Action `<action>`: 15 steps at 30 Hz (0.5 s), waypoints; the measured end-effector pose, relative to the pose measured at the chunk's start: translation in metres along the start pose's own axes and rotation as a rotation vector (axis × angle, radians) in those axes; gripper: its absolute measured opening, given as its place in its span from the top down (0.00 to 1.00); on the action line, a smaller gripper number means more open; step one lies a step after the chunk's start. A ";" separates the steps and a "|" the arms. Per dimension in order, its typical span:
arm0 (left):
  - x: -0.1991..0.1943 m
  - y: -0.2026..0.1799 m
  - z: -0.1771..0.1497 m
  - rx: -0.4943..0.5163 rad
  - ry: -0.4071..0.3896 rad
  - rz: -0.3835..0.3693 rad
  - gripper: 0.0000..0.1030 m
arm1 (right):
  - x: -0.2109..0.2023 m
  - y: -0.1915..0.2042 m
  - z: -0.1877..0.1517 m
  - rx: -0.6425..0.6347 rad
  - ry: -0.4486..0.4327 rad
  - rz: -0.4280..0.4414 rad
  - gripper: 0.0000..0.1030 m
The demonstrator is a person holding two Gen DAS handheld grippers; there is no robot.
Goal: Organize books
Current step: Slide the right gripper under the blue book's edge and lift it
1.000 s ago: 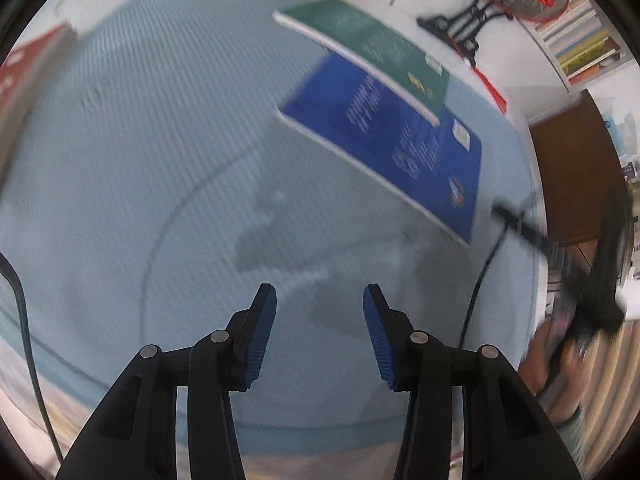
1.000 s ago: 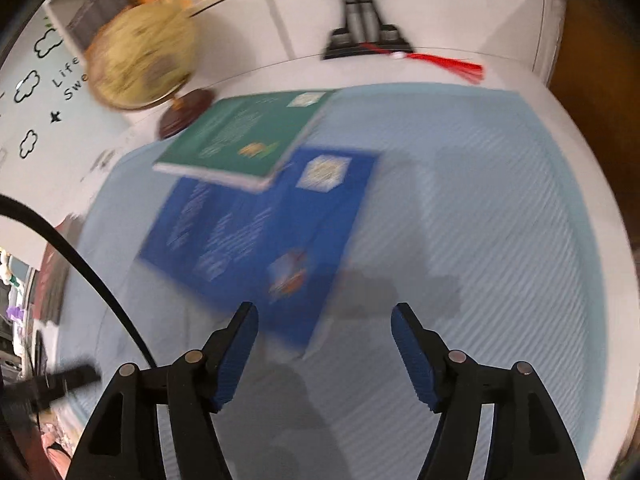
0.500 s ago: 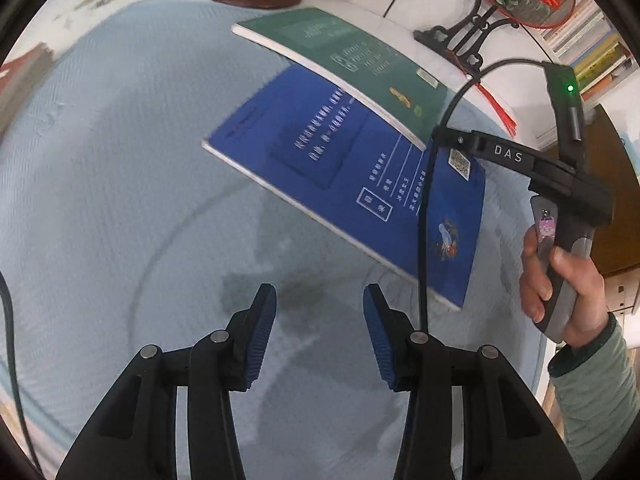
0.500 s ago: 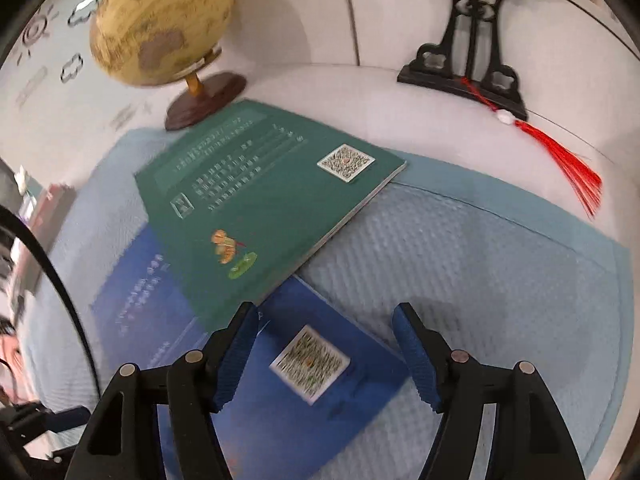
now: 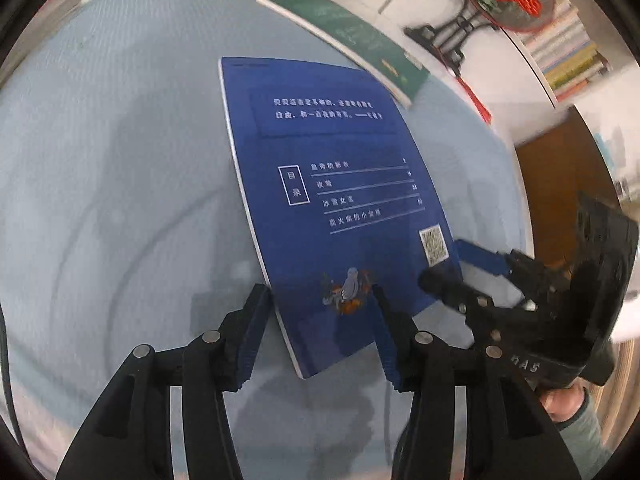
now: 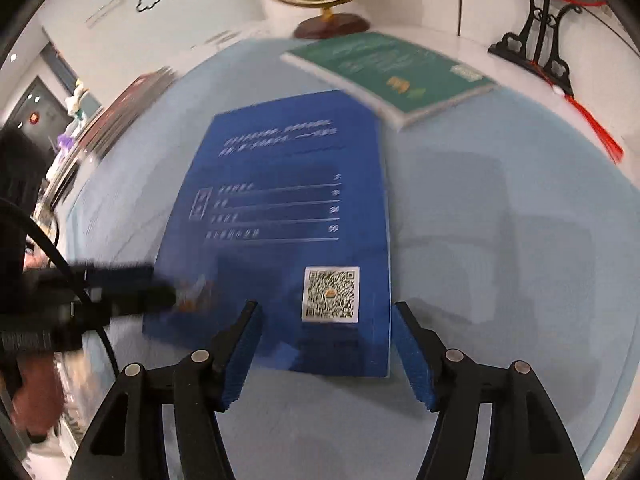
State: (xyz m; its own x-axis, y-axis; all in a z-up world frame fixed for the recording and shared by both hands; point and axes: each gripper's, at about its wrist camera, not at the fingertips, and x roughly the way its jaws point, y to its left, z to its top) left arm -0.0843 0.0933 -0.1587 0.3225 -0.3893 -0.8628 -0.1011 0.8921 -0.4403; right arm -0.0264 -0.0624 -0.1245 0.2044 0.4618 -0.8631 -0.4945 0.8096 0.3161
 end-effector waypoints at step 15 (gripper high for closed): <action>0.006 -0.002 -0.016 -0.168 -0.029 0.094 0.55 | -0.010 -0.029 -0.002 0.124 -0.056 0.044 0.47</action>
State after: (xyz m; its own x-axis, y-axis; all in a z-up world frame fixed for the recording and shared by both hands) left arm -0.0975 0.0859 -0.1671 0.3311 -0.2974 -0.8955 -0.2870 0.8723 -0.3959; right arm -0.0158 -0.0916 -0.1262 0.2334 0.5144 -0.8252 -0.3964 0.8253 0.4023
